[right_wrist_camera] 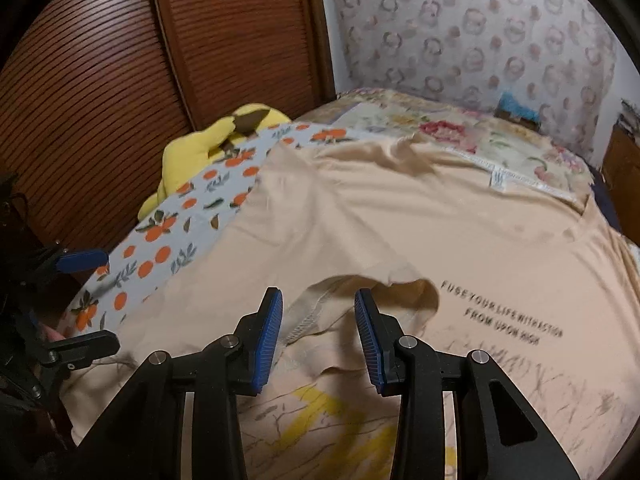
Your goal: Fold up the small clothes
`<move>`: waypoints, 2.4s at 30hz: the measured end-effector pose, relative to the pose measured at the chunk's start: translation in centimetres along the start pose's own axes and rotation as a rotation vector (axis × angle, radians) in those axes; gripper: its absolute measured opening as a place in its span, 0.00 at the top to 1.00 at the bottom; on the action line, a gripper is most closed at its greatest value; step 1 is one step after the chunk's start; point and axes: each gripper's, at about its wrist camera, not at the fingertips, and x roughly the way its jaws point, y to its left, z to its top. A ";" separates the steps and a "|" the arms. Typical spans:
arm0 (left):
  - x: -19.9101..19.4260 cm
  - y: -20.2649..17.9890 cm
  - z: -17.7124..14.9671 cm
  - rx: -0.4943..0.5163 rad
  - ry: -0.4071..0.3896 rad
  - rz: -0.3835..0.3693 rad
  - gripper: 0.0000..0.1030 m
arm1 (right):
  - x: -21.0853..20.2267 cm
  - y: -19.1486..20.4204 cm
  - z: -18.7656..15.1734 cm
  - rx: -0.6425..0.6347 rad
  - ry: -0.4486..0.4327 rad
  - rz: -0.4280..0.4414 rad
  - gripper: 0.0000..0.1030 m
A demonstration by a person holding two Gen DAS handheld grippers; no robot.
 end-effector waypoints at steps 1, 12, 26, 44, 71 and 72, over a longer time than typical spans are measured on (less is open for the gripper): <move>0.0 0.0 0.0 -0.002 0.001 -0.002 0.00 | 0.1 -0.1 -0.1 -0.005 0.008 -0.006 0.62; 0.1 -0.8 -0.2 0.007 0.006 -0.011 0.00 | -1.8 -2.7 -1.1 -0.063 0.008 -0.105 0.98; 0.8 -3.3 0.7 0.044 0.006 -0.033 0.00 | -5.9 -3.6 -4.3 -0.027 -0.043 -0.206 0.36; 0.4 -7.0 1.4 0.089 -0.009 -0.070 0.00 | -3.8 -4.9 -4.4 0.034 0.036 -0.219 0.19; -3.6 -11.8 4.0 0.101 -0.207 -0.151 0.00 | -20.5 -17.7 -15.0 0.281 -0.146 -0.445 0.26; -3.5 -12.0 4.0 0.109 -0.202 -0.147 0.00 | -20.8 -18.1 -15.4 0.296 -0.145 -0.455 0.26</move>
